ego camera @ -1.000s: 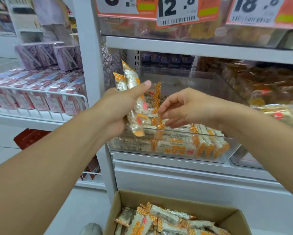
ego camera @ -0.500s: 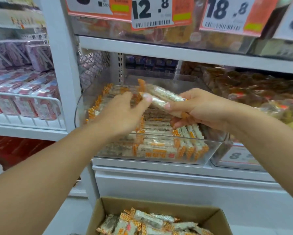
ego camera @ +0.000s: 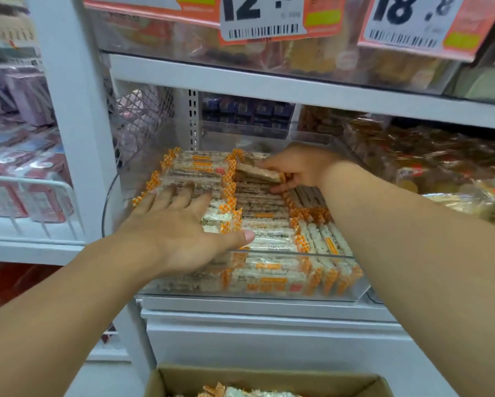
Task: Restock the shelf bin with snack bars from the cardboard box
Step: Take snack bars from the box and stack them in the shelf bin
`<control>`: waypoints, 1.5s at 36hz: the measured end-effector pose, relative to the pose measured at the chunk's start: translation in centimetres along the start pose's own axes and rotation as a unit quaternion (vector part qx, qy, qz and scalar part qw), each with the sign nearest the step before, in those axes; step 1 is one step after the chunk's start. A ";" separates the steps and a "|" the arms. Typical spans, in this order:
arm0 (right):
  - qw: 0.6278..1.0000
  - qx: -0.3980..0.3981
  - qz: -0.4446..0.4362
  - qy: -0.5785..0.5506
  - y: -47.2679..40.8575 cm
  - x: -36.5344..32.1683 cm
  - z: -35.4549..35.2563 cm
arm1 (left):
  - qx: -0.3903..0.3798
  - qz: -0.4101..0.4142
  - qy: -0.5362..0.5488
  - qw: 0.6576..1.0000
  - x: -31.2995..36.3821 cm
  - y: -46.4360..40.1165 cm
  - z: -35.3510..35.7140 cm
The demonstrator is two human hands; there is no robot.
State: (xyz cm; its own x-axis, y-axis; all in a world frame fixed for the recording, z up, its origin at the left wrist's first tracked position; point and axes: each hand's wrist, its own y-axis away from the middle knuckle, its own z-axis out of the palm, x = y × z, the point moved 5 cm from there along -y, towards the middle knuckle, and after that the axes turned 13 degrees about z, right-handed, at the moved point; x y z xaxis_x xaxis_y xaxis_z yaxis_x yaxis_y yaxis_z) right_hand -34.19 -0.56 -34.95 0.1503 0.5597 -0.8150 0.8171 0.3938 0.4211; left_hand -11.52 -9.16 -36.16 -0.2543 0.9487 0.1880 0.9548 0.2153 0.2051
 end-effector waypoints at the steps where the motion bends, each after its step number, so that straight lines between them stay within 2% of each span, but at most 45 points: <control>1: 1.000 0.011 -0.014 0.012 0.1 -0.2 -0.1 | 0.002 0.002 0.001 1.000 0.0 0.0 0.0; 6: 0.994 0.030 -0.062 0.083 -0.7 0.4 -1.0 | 0.001 0.003 -0.007 1.000 -0.1 -0.3 0.0; 8: 0.984 0.083 -0.089 0.130 -1.0 0.2 -1.6 | 0.007 0.004 -0.010 1.000 -0.4 -0.6 0.0; 11: 0.936 0.196 -0.136 0.258 -1.1 -0.5 -2.5 | 0.018 0.011 -0.015 1.000 -0.8 -1.0 0.1; 14: 0.913 0.247 -0.157 0.285 -1.2 -0.7 -2.6 | 0.023 0.018 -0.016 0.999 -1.2 -1.4 0.2; 16: 0.910 0.269 -0.170 0.265 -1.0 -0.7 -2.5 | 0.027 0.024 -0.016 0.999 -1.2 -1.5 0.1; 23: 0.935 0.270 -0.173 0.151 -0.9 -0.5 -3.0 | 0.064 0.066 -0.006 0.996 -0.8 -1.5 -0.2; 26: 0.928 0.274 -0.165 0.190 -1.6 -0.2 -2.9 | 0.080 0.104 -0.028 0.991 -0.4 -0.9 0.0; 31: 0.903 0.272 -0.087 0.321 -2.5 0.3 -2.1 | 0.041 0.109 -0.036 0.993 -0.4 -0.5 0.5; 33: 0.905 0.248 -0.082 0.335 -2.3 0.4 -1.8 | 0.019 0.103 -0.036 0.994 -0.5 -0.6 0.5; 35: 0.921 0.230 -0.087 0.302 -1.9 0.5 -1.8 | 0.000 0.095 -0.025 0.995 -0.6 -0.8 0.5; 38: 0.935 0.249 -0.103 0.229 -1.4 0.4 -2.1 | -0.016 0.086 -0.014 0.996 -0.6 -1.2 0.5; 43: 0.913 0.303 -0.104 0.252 -1.3 0.1 -2.7 | -0.026 0.075 -0.022 0.997 -0.8 -1.6 0.4; 54: 0.942 0.280 -0.124 0.135 -1.6 0.9 -2.5 | -0.048 0.077 -0.010 0.996 -0.9 -1.7 0.1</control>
State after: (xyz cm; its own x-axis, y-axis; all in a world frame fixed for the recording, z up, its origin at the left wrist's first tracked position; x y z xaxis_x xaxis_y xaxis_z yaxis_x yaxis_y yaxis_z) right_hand -36.72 1.14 -35.38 -0.1690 0.6954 -0.6984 0.9854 0.1327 -0.1063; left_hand -12.89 -10.38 -36.81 -0.1016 0.9733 0.2057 0.9628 0.0442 0.2665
